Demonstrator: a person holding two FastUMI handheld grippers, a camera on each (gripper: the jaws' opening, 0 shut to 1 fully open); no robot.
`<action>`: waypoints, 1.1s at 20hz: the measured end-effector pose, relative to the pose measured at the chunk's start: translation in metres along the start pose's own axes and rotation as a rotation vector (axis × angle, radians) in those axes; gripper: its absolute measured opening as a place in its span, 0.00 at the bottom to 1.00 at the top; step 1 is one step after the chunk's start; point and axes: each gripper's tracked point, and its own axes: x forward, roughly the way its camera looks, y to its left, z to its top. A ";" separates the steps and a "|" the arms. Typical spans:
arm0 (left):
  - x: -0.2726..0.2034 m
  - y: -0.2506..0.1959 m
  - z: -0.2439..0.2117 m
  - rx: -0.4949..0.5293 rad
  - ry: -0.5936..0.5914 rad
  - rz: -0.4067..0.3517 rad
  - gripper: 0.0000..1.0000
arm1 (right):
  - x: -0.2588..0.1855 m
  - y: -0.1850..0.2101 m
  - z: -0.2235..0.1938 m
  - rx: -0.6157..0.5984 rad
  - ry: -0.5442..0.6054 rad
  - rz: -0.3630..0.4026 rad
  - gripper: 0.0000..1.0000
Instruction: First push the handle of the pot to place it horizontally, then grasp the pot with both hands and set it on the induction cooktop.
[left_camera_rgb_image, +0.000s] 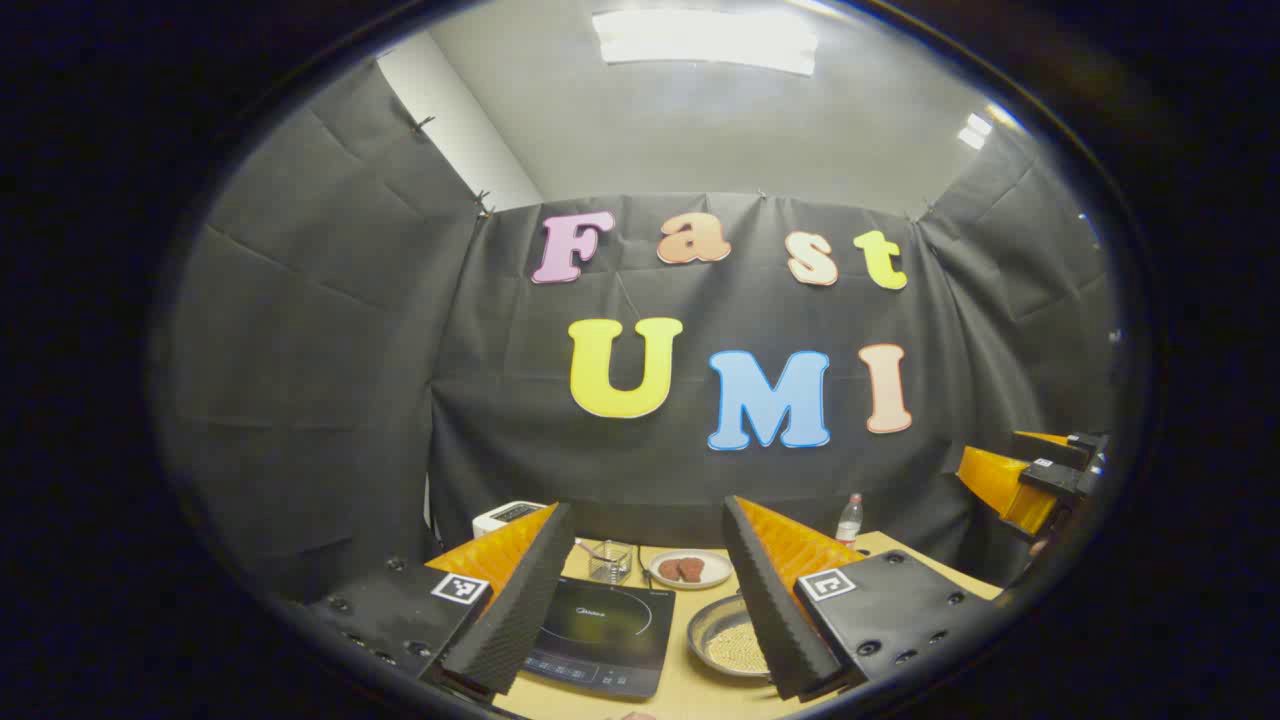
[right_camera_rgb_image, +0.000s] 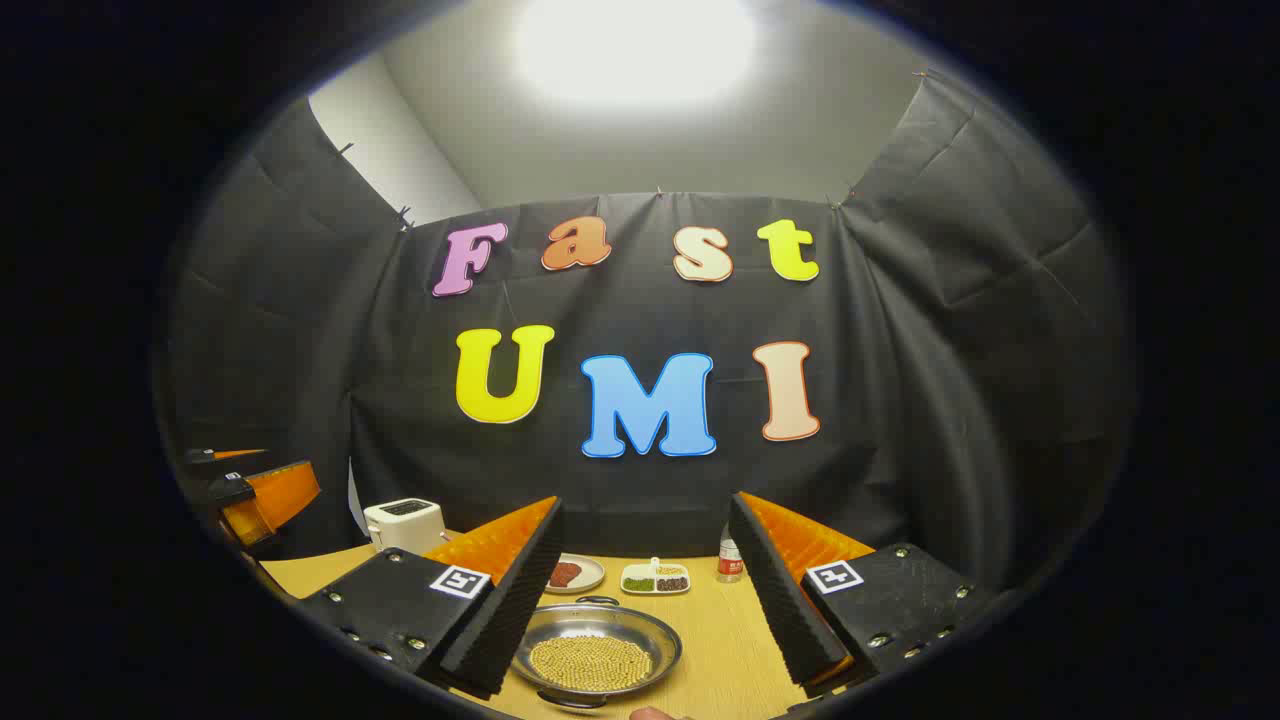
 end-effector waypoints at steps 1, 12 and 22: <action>-0.002 0.001 0.000 0.002 -0.001 0.001 0.96 | 0.000 0.000 -0.001 0.000 0.002 0.000 0.99; 0.003 0.004 0.002 -0.021 -0.028 0.002 0.97 | -0.004 -0.021 0.000 -0.019 -0.004 -0.032 0.99; 0.009 -0.009 0.002 -0.006 -0.033 -0.012 0.96 | -0.007 -0.033 -0.004 -0.015 0.022 -0.041 0.99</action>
